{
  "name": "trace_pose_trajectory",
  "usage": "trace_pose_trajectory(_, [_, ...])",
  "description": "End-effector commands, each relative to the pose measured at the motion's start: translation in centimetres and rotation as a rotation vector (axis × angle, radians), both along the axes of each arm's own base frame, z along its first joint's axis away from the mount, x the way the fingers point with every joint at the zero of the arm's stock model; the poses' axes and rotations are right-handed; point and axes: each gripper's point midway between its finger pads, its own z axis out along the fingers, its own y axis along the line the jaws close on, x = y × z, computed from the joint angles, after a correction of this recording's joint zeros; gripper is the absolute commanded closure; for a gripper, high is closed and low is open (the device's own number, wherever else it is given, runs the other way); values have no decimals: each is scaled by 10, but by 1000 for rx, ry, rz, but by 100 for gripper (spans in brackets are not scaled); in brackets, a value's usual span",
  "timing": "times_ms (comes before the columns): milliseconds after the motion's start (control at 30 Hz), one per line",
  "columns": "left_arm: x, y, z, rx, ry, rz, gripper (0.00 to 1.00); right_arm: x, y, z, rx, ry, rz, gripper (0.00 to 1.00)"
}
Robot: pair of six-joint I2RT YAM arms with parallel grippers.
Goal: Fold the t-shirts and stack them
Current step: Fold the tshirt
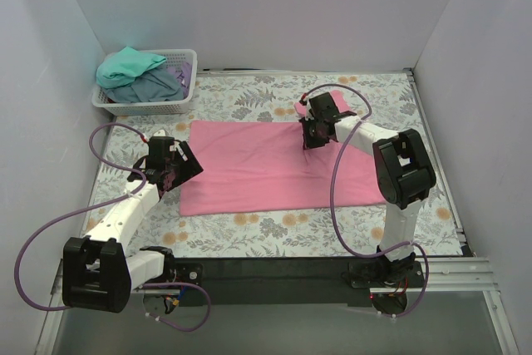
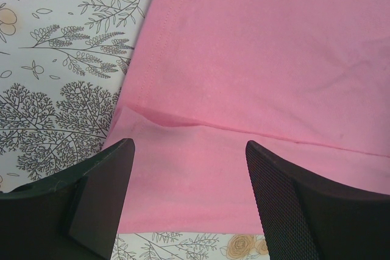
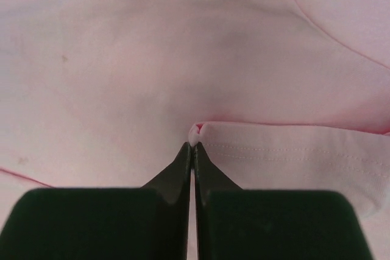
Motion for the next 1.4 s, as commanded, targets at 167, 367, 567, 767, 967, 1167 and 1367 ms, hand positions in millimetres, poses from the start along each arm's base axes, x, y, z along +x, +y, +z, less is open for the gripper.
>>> trace_pose_trajectory(167, [4, -2, 6, 3, -30, -18, 27, 10, 17, 29, 38, -72, 55, 93])
trace_pose_trajectory(367, [4, -2, 6, 1, -29, -19, 27, 12, 10, 48, 16, -100, 24, 61])
trace_pose_trajectory(567, [-1, -4, 10, -22, -31, -2, 27, -5, -32, 70, 4, -122, -106, 58])
trace_pose_trajectory(767, [-14, -15, 4, -80, 15, 13, 27, -41, -111, 55, 44, -59, -345, 60])
trace_pose_trajectory(967, [-18, -34, -20, -139, 139, -22, 27, -79, -154, 22, 176, 29, -498, 61])
trace_pose_trajectory(1167, [-19, -36, -43, -123, 248, 12, 28, -99, -178, -3, 209, 77, -580, 61])
trace_pose_trajectory(1367, [-60, -16, -78, -69, 429, 155, 31, -150, -198, -44, 229, 258, -728, 61])
